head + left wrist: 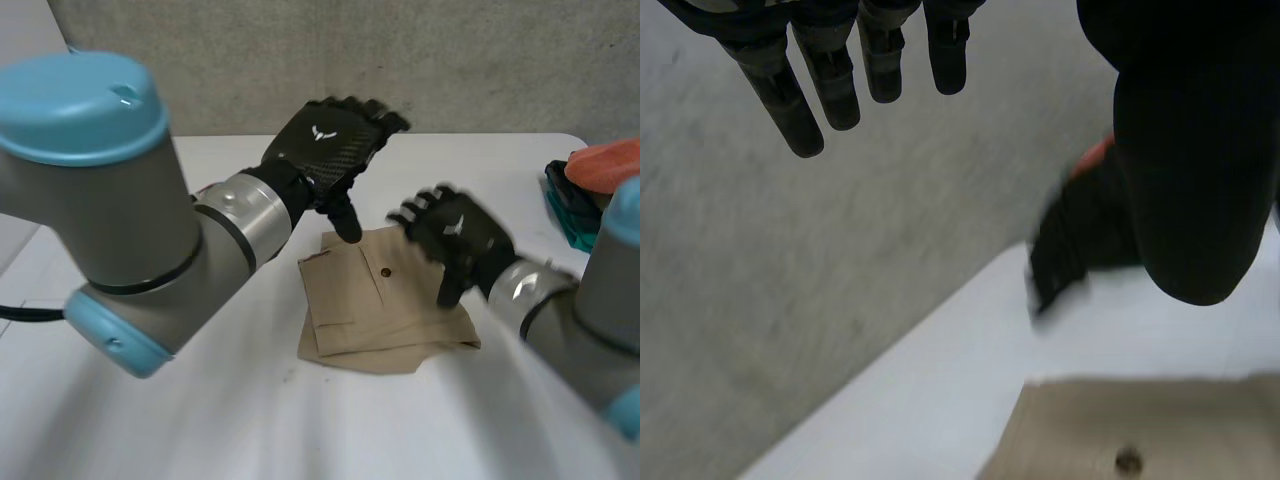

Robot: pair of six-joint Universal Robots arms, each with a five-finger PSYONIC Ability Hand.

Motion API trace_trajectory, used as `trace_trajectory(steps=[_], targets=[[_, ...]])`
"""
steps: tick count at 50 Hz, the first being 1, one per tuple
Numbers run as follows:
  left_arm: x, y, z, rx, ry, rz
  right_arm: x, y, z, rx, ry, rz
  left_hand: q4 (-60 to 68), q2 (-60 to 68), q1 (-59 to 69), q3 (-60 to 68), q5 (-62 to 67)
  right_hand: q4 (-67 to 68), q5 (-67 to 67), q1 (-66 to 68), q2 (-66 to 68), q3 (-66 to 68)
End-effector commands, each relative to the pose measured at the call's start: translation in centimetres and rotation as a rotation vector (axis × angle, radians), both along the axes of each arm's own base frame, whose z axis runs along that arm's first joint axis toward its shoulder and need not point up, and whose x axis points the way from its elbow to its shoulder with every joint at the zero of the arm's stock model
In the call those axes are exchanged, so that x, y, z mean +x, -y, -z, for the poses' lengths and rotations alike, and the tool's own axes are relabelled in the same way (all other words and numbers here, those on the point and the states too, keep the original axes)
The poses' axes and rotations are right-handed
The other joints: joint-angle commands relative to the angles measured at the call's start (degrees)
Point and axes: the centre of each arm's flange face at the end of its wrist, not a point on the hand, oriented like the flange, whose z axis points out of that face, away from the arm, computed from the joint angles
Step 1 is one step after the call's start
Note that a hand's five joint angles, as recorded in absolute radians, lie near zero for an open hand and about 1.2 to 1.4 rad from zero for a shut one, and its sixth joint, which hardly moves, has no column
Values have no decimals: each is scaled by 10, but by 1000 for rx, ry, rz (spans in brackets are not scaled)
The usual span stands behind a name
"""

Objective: Fold the laundry.

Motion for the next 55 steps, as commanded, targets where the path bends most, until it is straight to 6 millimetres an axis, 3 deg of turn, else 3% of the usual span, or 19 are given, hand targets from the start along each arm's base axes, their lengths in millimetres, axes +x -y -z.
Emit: trace_trajectory(steps=[1, 5, 12, 19, 22, 23, 24, 25, 33, 38, 42, 43, 46, 47, 50, 51, 54, 55], targets=[[5, -18, -12, -5, -5, 223, 0, -43, 45, 103, -41, -52, -14, -7, -7, -20, -24, -21, -24, -2, -2, -21], [12, -31, -17, 13, 6, 299, 3, -42, 62, 58, -24, -59, -14, -7, -7, -20, -24, -21, -24, -2, -2, -21], [13, -35, -10, 37, 16, 306, 11, -20, 89, -32, 9, -46, -14, -7, -7, -20, -24, -21, -24, -2, -2, -21], [13, -36, -8, 44, 20, 308, 19, 0, 93, -94, 31, -18, -14, -7, -7, -20, -24, -21, -24, -2, -2, -21], [13, -35, -9, 40, 18, 306, 21, 10, 89, -112, 52, -10, -14, -7, -7, -20, -24, 216, 213, 235, 236, 216], [13, -35, -9, 39, 17, 305, 23, 12, 86, -120, 60, -15, -14, -7, -7, -20, -24, 347, 344, 366, 366, 347], [13, -35, -9, 39, 15, 305, 26, 16, 81, -135, 76, -17, -14, -7, -7, -20, -24, 630, 627, 649, 649, 630], [13, -35, -10, 37, 15, 305, 28, 20, 78, -146, 86, -16, -14, -7, -7, -20, -24, 679, 676, 697, 698, 679], [15, -35, -22, 4, -6, 300, 39, 50, 38, -195, 239, 6, -14, -7, -7, -20, -24, 679, 676, 698, 698, 679], [17, -38, -47, -62, -54, 301, 42, 73, 3, -254, 328, 19, -14, -7, -7, -20, -24, 679, 676, 698, 698, 679], [17, -38, -64, -101, -115, 304, 13, 113, -43, -342, 377, 107, -14, -7, -7, -20, -24, 679, 676, 698, 698, 679], [18, -38, -67, -103, -130, 305, -3, 126, -65, -377, 399, 140, -14, -7, -7, -20, -24, 679, 676, 698, 698, 679], [18, -37, -75, -108, -182, 307, -27, 143, -97, -434, 434, 182, -14, -7, -7, -20, -24, 679, 676, 698, 698, 679], [18, -37, -77, -108, -192, 307, -44, 156, -114, -465, 452, 202, -14, -7, -7, -20, -24, 679, 676, 698, 698, 679], [19, -34, -81, -103, -226, 288, -77, 175, -133, -500, 464, 226, -14, -7, -7, -20, -24, 679, 676, 698, 698, 679], [20, -34, -81, -99, -229, 282, -102, 187, -145, -527, 465, 236, -14, -7, -7, -20, -24, 679, 676, 698, 698, 679], [21, -32, -78, -91, -230, 267, -142, 203, -162, -573, 464, 253, -14, -7, -7, -20, -24, 679, 676, 698, 698, 679], [21, -32, -78, -89, -229, 266, -166, 214, -166, -580, 465, 257, -14, -7, -7, -20, -24, 679, 676, 698, 698, 679]])
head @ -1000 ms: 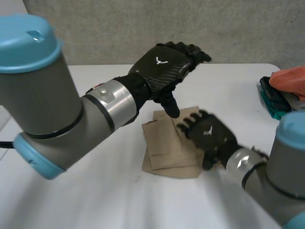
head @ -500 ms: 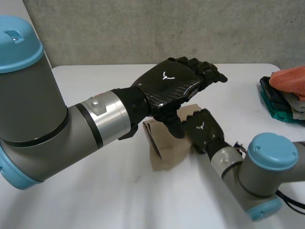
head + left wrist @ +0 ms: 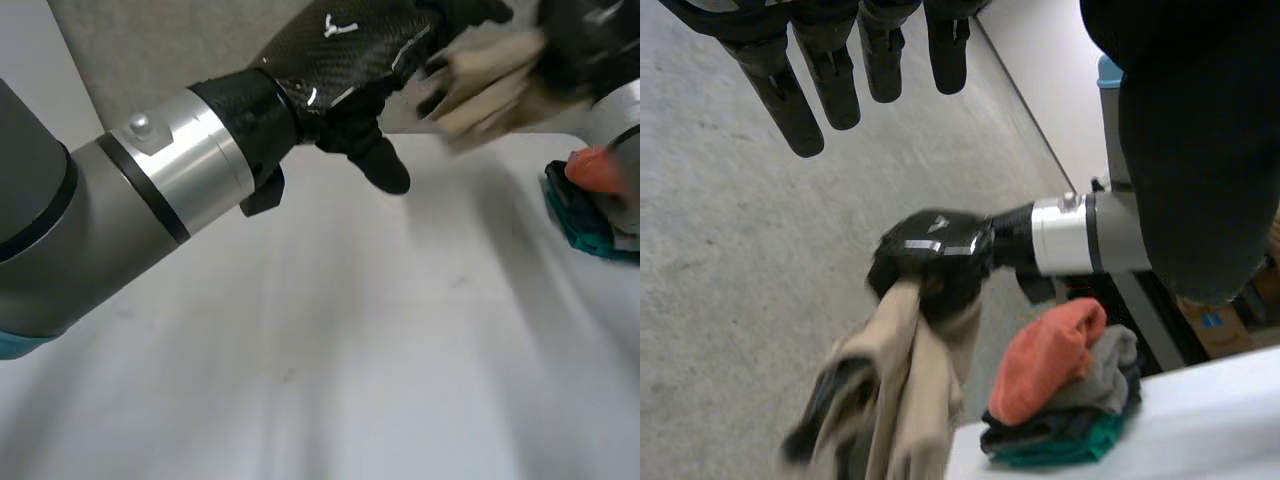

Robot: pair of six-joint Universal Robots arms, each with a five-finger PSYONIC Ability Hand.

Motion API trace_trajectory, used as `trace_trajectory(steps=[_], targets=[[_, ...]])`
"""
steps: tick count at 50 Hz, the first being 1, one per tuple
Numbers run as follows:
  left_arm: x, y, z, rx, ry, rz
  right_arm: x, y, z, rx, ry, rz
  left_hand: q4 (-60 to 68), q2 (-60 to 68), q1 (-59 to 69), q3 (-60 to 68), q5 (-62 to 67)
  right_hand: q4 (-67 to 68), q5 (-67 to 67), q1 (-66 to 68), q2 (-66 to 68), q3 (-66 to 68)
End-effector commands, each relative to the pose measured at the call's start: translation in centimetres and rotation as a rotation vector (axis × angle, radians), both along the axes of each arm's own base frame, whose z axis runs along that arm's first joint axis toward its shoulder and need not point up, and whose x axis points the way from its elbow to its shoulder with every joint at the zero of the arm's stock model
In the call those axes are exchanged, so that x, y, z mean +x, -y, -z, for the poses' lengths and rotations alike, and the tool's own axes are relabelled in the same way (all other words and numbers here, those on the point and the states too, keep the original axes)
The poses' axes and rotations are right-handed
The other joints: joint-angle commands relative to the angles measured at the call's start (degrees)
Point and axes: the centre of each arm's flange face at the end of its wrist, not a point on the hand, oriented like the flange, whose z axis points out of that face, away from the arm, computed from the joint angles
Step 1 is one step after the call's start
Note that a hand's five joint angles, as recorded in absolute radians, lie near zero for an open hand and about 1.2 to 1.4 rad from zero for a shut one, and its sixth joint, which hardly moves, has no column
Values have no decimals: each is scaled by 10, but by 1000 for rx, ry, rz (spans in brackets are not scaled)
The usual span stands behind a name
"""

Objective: Fold the laundry.

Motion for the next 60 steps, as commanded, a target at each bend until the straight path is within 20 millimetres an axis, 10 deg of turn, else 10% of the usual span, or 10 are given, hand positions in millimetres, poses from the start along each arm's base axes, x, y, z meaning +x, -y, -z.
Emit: trace_trajectory(steps=[1, 12, 17, 22, 25, 27, 39, 48, 53, 60], targets=[[2, 4, 3, 29, -22, -27, -112, 51, -39, -76, 13, 63, -14, -7, -7, -20, -24, 114, 162, 184, 127, 129], [-1, 5, 29, 87, 32, -22, -236, 110, 98, 216, 24, 48, -14, -7, -7, -20, -24, 114, 162, 184, 127, 129], [-5, 7, 41, 112, 54, -20, -246, 111, 173, 363, 27, -79, -14, -7, -7, -20, -24, 114, 162, 184, 127, 129], [-5, 6, 42, 114, 56, -16, -256, 107, 186, 369, -5, -20, -14, -7, -7, -20, -24, 114, 162, 184, 127, 129], [-6, 5, 39, 115, 47, -12, -256, 101, 179, 369, -37, 20, -14, -7, -7, -20, -24, -11, 38, 60, 3, 5], [-6, 5, 37, 109, 42, -12, -254, 93, 158, 366, -41, 46, -14, -7, -7, -20, -24, -571, -523, -501, -558, -556], [-14, -16, 32, 92, 31, 39, -244, 46, 59, 467, 106, 220, -14, -7, -7, -20, -24, -586, -538, -516, -573, -571], [-14, -25, 35, 105, 39, 56, -311, 12, 41, 543, -136, 651, -14, -7, -7, -20, -24, -586, -538, -516, -573, -571], [-15, -27, 32, 98, 30, 61, -340, 21, -21, 255, -233, 941, -14, -7, -7, -20, -24, -586, -538, -516, -573, -571], [4, -17, -28, 47, -154, -92, -262, 13, -106, -116, -86, 749, -11, -4, -3, -16, -21, -586, -538, -516, -573, -571]])
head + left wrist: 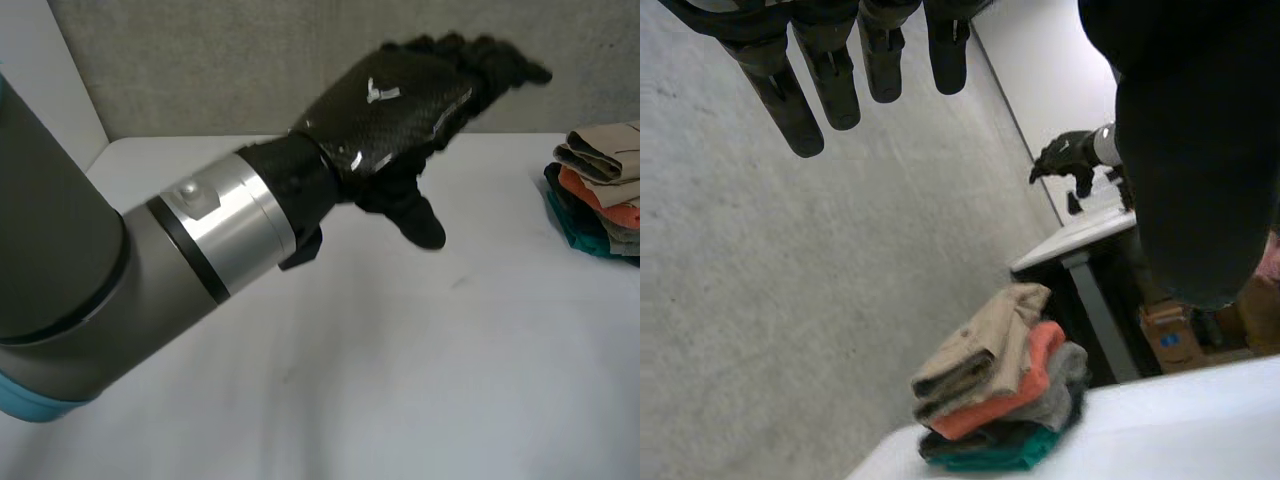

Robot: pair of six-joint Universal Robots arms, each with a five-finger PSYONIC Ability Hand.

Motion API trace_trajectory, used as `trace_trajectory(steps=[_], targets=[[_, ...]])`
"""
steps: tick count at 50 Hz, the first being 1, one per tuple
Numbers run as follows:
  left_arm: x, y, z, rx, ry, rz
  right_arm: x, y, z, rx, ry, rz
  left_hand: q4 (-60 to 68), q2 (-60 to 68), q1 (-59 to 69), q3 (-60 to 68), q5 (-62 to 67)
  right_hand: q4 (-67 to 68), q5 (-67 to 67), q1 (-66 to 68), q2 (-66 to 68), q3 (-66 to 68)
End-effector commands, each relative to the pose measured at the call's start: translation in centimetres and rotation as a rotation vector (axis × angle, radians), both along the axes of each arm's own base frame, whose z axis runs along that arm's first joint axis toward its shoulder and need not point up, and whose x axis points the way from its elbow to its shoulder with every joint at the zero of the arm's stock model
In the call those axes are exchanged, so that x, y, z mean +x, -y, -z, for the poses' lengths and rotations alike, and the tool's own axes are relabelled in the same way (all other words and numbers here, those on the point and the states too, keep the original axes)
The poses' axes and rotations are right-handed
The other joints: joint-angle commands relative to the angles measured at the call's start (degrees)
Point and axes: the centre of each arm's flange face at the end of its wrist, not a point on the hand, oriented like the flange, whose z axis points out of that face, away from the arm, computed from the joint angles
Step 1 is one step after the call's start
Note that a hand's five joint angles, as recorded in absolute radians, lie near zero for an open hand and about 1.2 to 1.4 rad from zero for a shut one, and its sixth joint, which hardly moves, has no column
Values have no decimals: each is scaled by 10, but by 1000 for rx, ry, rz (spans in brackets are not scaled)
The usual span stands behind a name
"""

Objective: Fold the laundry.

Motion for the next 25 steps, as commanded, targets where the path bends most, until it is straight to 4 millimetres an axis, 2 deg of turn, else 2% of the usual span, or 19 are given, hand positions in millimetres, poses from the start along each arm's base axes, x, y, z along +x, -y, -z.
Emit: trace_trajectory(steps=[1, 2, 3, 4, 5, 6, 7, 10, 11, 13, 16, 17, 20, 21, 24, 25], targets=[[25, 14, -60, -10, -205, -214, 85, -12, -78, -343, 14, -249, -13, -5, -5, -18, -22, -21, -400, -27, -21, -22], [29, 19, -64, 0, -229, -257, 119, -19, -85, -376, 40, -368, -13, -5, -5, -18, -22, -21, -400, -27, -21, -22], [36, 25, -69, 6, -257, -310, 135, -22, -87, -385, 48, -429, -14, -7, -7, -20, -24, -21, -400, -27, -21, -22], [51, 39, -76, 6, -302, -429, 153, -26, -85, -384, 55, -499, -14, -7, -7, -20, -24, -21, -400, -27, -21, -22], [57, 43, -79, 2, -312, -465, 189, -38, -82, -376, 67, -637, -14, -7, -7, -20, -24, -21, -400, -27, -21, -22], [75, 59, -84, -19, -333, -576, 202, -43, -81, -371, 69, -684, -16, -9, -8, -21, -26, -21, -400, -27, -21, -22], [85, 67, -87, -31, -335, -632, 229, -54, -71, -341, 76, -788, -16, -9, -8, -21, -26, -21, -400, -27, -21, -22], [127, 100, -83, -88, -261, -832, 270, -73, -49, -277, 87, -938, -16, -9, -9, -22, -26, -21, -400, -27, -21, -22], [138, 108, -78, -97, -220, -883, 293, -86, -33, -224, 108, -1025, -16, -9, -9, -22, -26, -21, -400, -27, -21, -22], [167, 131, -57, -108, -78, -1022, 315, -99, -16, -166, 135, -1100, -16, -9, -9, -22, -26, -21, -400, -27, -21, -22], [195, 151, -33, -109, 76, -1143, 351, -127, 19, -33, 190, -1201, -16, -9, -9, -22, -26, -21, -400, -27, -21, -22], [212, 164, -12, -87, 176, -1205, 356, -132, 25, -3, 199, -1213, -16, -9, -9, -22, -26, -21, -400, -27, -21, -22], [238, 182, 28, -23, 334, -1275, 372, -150, 56, 143, 214, -1240, -16, -9, -9, -22, -26, -21, -400, -27, -21, -22], [253, 188, 51, 18, 421, -1305, 373, -151, 63, 173, 211, -1236, -16, -9, -9, -22, -26, -21, -400, -27, -21, -22], [269, 193, 83, 75, 536, -1305, 380, -155, 95, 299, 184, -1214, -16, -9, -9, -22, -26, -21, -400, -27, -21, -22], [277, 195, 102, 111, 594, -1277, 380, -154, 102, 325, 176, -1199, -16, -9, -9, -22, -26, -21, -400, -27, -21, -22]])
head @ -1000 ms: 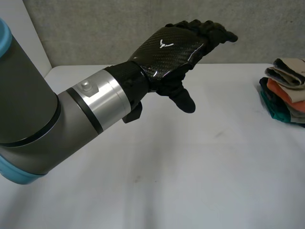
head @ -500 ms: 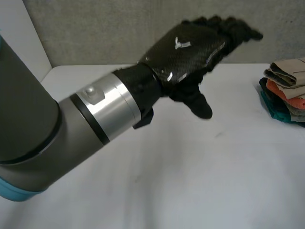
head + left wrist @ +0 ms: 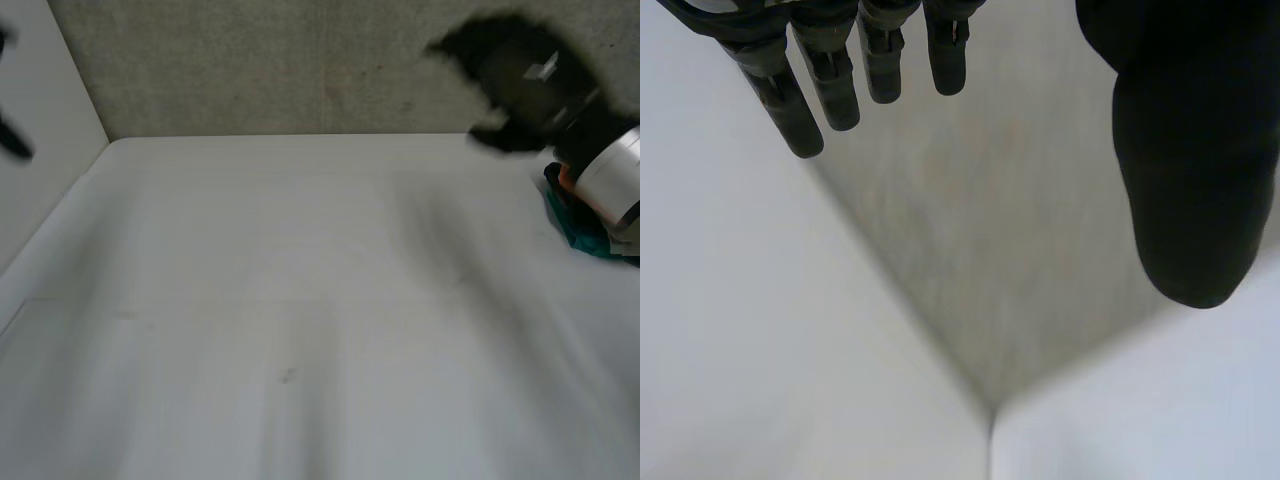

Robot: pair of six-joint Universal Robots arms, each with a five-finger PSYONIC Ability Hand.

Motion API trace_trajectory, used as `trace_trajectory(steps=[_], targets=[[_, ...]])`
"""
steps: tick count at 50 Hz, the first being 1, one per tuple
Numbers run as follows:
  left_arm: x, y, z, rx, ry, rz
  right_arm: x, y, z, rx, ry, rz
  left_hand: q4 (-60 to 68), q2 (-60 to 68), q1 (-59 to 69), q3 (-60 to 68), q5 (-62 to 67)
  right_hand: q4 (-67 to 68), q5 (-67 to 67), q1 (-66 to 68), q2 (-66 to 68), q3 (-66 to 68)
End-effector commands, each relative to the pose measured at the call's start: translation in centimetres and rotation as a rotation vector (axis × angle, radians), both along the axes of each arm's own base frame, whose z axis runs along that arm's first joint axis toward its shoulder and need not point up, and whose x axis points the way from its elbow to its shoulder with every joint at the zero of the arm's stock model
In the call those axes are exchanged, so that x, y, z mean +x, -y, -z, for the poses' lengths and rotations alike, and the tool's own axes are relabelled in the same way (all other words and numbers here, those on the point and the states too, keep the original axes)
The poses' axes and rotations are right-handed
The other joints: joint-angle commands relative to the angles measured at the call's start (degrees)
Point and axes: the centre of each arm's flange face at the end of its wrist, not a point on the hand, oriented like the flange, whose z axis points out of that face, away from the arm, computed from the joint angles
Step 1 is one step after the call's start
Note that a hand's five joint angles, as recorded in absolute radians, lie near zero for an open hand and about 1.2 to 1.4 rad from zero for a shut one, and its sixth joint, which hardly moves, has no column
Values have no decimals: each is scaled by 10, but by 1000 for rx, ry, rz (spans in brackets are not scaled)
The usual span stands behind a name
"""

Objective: Fold the laundry.

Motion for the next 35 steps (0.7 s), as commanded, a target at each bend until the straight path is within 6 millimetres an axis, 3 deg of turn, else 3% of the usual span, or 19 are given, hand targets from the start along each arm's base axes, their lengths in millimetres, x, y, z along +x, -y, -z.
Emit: trace_trajectory(steps=[1, 5, 11, 21, 23, 24, 27, 35], targets=[[49, 18, 96, 309, 163, -56, 13, -10, 62, 178, -173, 19, -16, -9, -9, -22, -26, -21, -400, -27, -21, -22], [59, 17, 124, 401, 165, 1, 14, -6, 82, 194, -266, 107, -16, -9, -9, -22, -26, -21, -400, -27, -21, -22], [60, 15, 144, 457, 147, 29, 16, -5, 85, 190, -274, 160, -16, -9, -9, -22, -26, -21, -400, -27, -21, -22], [53, 31, 137, 346, 166, 38, 14, 5, 82, 199, -145, 189, -16, -9, -9, -22, -26, -18, -397, -24, -17, -19], [46, 30, 136, 337, 172, 52, 13, 5, 81, 207, -132, 187, -16, -9, -9, -22, -26, 315, -64, 309, 315, 314], [43, 30, 137, 337, 174, 60, 13, 5, 80, 213, -114, 190, -16, -9, -9, -22, -26, 331, -48, 325, 331, 330], [36, 28, 137, 338, 179, 70, 13, 6, 77, 235, -74, 191, -16, -9, -9, -22, -26, -21, -400, -27, -21, -22], [30, 27, 139, 342, 195, 70, 11, 8, 64, 215, -40, 203, -16, -9, -9, -22, -26, -21, -400, -27, -21, -22]])
